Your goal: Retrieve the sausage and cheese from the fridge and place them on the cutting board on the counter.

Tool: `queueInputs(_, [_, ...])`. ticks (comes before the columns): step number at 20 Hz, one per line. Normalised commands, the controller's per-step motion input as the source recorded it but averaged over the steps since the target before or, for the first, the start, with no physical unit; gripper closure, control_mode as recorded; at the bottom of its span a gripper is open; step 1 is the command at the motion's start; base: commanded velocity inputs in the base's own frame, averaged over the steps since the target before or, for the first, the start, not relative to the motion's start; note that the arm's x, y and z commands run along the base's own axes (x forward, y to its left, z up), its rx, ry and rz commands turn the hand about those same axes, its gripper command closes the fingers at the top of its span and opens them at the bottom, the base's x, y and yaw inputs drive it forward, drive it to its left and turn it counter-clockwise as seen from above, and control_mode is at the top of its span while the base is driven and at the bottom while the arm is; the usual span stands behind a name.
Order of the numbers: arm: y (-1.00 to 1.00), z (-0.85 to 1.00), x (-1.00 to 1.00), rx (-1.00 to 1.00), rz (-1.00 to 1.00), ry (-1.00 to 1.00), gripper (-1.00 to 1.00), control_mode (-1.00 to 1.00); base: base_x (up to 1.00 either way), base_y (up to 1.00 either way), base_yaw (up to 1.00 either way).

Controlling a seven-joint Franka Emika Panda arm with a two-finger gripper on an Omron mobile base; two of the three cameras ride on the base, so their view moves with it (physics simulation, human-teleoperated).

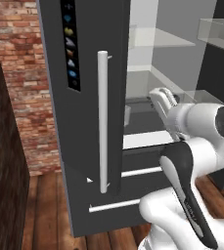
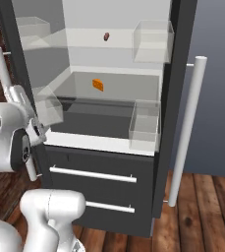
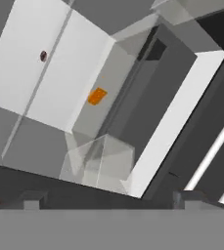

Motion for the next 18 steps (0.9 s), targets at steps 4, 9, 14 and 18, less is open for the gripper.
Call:
queueInputs(4, [-0.36,0.00,0.92,0.50,0.34,0.00,-1.00,-1.00,0.00,0.00,0.00])
queueInputs(9, [-0.21,-0.06,0.94,0.39,0.32,0.00,-1.00,-1.00,0.00,0.00,0.00])
queueInputs(14, [0.12,-0.50,0.96,0.11,0.29,0.04,-1.00,-1.00,0.00,0.00,0.00])
queueInputs(18, [0.10,-0.36,0.68,0.00,0.24,0.07,-1.00,-1.00,0.00,0.00,0.00])
